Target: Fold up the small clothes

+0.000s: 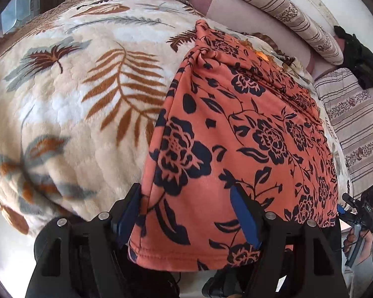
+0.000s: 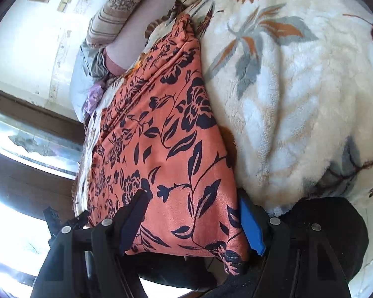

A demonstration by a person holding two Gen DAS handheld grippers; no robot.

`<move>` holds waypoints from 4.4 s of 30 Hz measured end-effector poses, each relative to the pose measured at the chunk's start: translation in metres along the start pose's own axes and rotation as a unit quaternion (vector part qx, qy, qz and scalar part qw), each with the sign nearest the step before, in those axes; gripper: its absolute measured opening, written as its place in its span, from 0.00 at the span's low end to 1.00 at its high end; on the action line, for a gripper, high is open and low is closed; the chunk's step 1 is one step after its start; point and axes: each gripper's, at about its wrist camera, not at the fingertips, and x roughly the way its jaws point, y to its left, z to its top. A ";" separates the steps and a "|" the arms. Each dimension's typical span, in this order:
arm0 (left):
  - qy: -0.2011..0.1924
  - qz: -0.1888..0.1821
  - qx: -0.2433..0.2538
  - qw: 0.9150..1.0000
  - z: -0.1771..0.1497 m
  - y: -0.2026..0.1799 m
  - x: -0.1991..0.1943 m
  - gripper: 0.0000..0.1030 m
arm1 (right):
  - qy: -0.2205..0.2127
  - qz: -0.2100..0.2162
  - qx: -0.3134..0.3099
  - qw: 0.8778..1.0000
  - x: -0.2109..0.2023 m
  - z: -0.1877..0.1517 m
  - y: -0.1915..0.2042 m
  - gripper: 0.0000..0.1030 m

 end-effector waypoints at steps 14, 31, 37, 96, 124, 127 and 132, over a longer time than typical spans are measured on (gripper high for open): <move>0.027 0.042 -0.007 0.999 -0.022 0.003 0.000 0.69 | 0.035 -0.053 -0.019 0.998 0.003 -0.012 0.003 0.24; 0.031 0.015 -0.038 0.999 -0.023 0.020 -0.006 0.21 | 0.061 -0.060 -0.005 0.996 0.009 -0.010 0.003 0.27; 0.035 0.021 -0.012 0.999 -0.024 0.009 -0.003 0.19 | 0.064 -0.050 -0.011 0.997 0.009 -0.012 0.002 0.25; -0.088 0.014 0.027 0.996 0.218 -0.008 0.061 0.88 | -0.026 -0.062 -0.084 0.994 0.112 0.221 0.062 0.76; -0.070 0.049 -0.011 0.996 0.097 0.008 -0.004 0.57 | -0.058 -0.114 -0.010 0.992 -0.018 0.066 0.004 0.67; -0.055 0.047 -0.005 0.997 0.119 0.007 0.007 0.57 | -0.059 -0.102 -0.023 0.993 -0.013 0.090 0.017 0.68; -0.060 0.049 0.049 0.996 0.160 -0.006 0.039 0.57 | -0.076 -0.104 -0.079 0.989 0.018 0.144 0.048 0.68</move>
